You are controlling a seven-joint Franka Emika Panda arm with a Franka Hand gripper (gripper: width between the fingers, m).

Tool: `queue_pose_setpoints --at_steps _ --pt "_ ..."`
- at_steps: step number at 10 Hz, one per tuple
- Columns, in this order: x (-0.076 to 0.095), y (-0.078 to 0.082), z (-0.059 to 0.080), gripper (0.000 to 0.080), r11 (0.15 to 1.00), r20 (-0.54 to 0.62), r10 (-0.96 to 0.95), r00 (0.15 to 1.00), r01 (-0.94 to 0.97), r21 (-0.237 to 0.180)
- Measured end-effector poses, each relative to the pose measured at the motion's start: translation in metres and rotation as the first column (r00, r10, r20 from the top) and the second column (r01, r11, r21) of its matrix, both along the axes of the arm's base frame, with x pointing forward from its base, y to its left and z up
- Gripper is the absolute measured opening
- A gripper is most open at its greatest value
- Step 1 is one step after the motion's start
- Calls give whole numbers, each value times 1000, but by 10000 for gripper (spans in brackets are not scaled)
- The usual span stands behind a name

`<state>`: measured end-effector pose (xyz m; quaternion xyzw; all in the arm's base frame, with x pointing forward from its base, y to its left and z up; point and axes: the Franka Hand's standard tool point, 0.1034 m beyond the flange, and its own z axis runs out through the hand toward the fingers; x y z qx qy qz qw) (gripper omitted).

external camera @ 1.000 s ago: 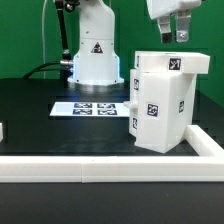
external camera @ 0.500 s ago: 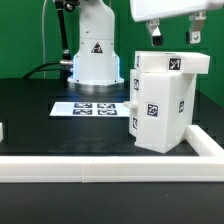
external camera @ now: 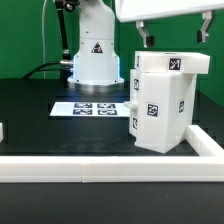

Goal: Assemble cabinet

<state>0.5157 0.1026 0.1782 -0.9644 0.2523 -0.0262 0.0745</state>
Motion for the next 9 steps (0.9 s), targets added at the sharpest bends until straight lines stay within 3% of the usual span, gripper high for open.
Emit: queue_pose_setpoints --at_steps 4,6,9 --pt "0 0 0 797 958 34 285 958 -284 -31" --pt "0 1 0 797 816 48 576 816 -571 -89" --pt "3 2 -3 797 550 -1 833 553 -828 -107"
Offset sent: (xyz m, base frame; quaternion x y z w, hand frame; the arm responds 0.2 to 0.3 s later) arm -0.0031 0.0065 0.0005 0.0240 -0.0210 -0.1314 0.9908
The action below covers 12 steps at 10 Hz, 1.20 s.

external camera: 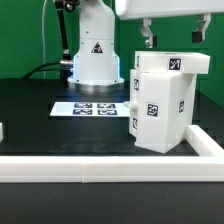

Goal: Assemble cabinet

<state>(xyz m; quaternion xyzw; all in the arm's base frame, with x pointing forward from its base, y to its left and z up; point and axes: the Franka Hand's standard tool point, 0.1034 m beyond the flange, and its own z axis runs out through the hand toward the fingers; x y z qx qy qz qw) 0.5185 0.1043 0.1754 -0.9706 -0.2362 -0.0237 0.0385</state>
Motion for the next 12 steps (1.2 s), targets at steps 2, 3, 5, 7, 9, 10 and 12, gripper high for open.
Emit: queue_pose_setpoints --at_steps 2,3,5,7,9,10,12 --pt "5 -1 -1 797 990 4 137 991 -137 -29" --pt "4 -2 -1 797 979 6 201 980 -201 -32" --pt "4 -3 -1 797 944 12 329 944 -329 -38" --pt "3 -2 -2 797 870 18 491 871 -490 -46" --pt "0 5 -4 797 746 17 665 747 -663 -57" --pt "-1 6 -5 797 694 16 719 695 -717 -63" --pt "-1 6 -6 797 616 16 787 617 -785 -68"
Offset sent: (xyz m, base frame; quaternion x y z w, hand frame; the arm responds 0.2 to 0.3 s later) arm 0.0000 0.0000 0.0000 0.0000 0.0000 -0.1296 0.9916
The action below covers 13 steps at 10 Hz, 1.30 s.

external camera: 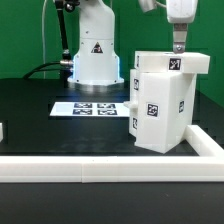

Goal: Assemble cabinet

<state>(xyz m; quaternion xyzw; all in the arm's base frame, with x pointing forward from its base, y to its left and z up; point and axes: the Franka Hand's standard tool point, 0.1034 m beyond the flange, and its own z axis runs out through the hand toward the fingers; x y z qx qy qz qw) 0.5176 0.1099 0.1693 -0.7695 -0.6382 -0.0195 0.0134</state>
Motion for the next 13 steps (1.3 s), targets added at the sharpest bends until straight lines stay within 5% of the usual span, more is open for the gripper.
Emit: queue_pose_setpoints --at_steps 10,11,13 --pt "-12 -10 -16 772 999 -2 52 999 -52 -7" --pt "-12 -10 -16 599 999 -2 52 999 -52 -7" --pt "-12 -10 -16 556 999 -3 32 999 -32 -7"
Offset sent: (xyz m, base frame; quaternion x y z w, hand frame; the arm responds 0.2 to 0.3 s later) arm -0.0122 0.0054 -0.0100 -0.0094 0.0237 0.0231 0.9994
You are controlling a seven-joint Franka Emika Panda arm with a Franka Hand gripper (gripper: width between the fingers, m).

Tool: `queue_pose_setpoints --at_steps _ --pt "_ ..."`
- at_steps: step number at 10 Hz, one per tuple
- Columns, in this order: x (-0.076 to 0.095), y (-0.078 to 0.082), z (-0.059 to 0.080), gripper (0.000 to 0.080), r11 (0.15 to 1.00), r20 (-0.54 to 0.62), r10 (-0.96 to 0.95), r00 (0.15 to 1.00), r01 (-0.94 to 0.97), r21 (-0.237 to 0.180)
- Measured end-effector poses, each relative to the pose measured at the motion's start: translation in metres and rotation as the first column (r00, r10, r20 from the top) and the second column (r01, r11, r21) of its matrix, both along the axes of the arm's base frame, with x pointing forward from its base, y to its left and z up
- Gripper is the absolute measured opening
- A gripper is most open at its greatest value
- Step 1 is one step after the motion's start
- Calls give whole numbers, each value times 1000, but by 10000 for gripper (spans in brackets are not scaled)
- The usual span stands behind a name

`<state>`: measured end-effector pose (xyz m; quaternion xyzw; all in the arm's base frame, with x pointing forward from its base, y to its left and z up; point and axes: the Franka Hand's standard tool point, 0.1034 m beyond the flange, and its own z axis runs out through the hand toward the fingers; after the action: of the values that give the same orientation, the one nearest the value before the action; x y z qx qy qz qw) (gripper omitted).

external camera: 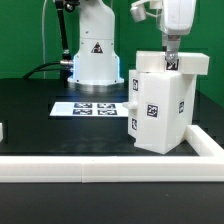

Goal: Assemble cabinet

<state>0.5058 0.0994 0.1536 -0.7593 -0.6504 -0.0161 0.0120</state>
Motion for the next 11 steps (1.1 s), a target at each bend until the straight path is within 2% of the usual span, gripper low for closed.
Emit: queue_pose_setpoints --at_steps 2,6,9,11 --pt "0 0 0 556 998 -2 -58 998 58 0" --pt "1 -2 0 556 931 -12 -364 931 364 8" --pt "3 -7 0 556 802 -22 -596 802 597 14" --pt "3 -7 -1 556 696 -18 -717 697 717 33"
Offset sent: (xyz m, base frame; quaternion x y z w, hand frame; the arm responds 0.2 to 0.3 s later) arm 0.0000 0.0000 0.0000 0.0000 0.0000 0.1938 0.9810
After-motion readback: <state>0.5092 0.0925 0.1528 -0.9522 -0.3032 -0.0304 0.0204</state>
